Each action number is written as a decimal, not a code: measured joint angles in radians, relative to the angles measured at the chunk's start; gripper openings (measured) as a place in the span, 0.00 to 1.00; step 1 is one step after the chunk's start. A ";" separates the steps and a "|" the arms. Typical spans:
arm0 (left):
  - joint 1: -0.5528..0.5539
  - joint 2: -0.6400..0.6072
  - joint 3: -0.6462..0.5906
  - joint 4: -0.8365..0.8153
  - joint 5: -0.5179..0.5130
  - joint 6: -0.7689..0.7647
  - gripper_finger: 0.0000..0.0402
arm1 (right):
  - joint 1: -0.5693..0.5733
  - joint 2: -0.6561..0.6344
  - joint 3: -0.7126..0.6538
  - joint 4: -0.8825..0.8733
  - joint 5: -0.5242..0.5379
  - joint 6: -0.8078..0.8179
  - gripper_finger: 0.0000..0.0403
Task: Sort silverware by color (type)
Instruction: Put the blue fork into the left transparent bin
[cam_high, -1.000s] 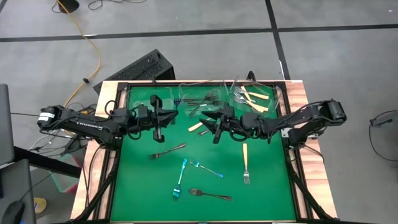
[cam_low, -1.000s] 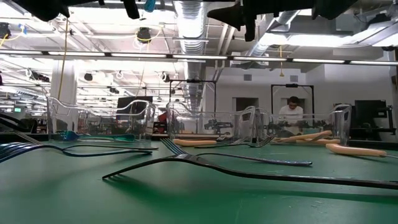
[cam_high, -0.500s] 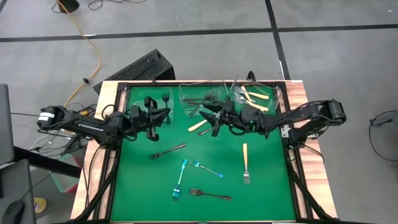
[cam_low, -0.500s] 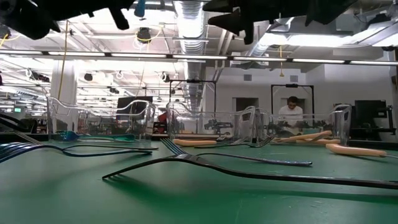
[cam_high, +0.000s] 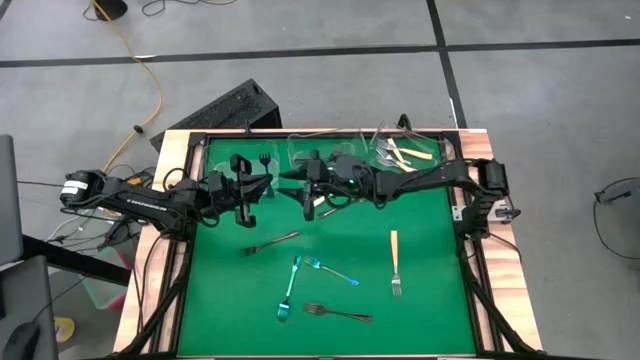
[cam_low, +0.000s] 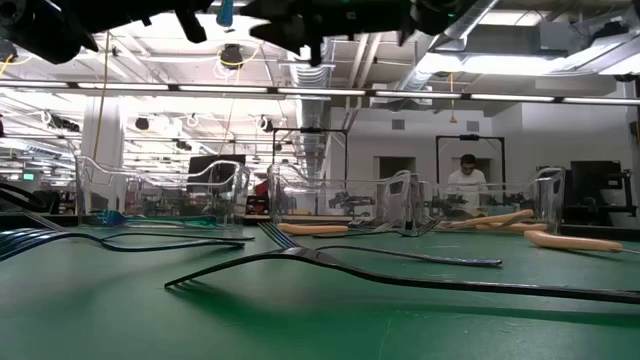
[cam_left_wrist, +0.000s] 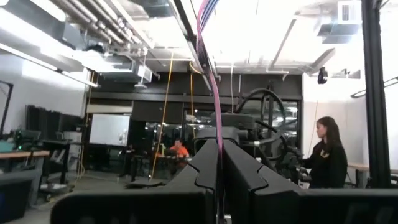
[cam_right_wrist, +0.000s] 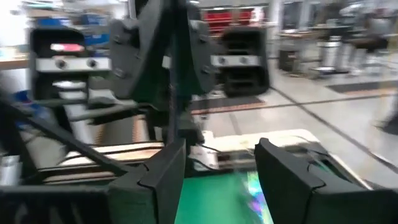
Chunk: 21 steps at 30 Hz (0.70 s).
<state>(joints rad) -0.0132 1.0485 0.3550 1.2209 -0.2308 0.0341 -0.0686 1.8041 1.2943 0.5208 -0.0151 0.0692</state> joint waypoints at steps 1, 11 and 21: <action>0.000 0.000 0.000 0.002 0.000 0.005 0.00 | -0.003 0.012 0.028 -0.014 -0.038 0.000 0.54; 0.000 0.000 0.000 0.010 -0.008 -0.005 0.00 | -0.015 0.070 0.193 -0.122 -0.143 -0.023 0.58; 0.000 0.000 0.000 0.007 -0.015 -0.030 0.00 | -0.013 0.069 0.193 -0.114 -0.120 -0.055 0.14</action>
<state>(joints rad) -0.0128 1.0485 0.3550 1.2284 -0.2460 0.0043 -0.0818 1.8729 1.4876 0.4065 -0.1347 0.0142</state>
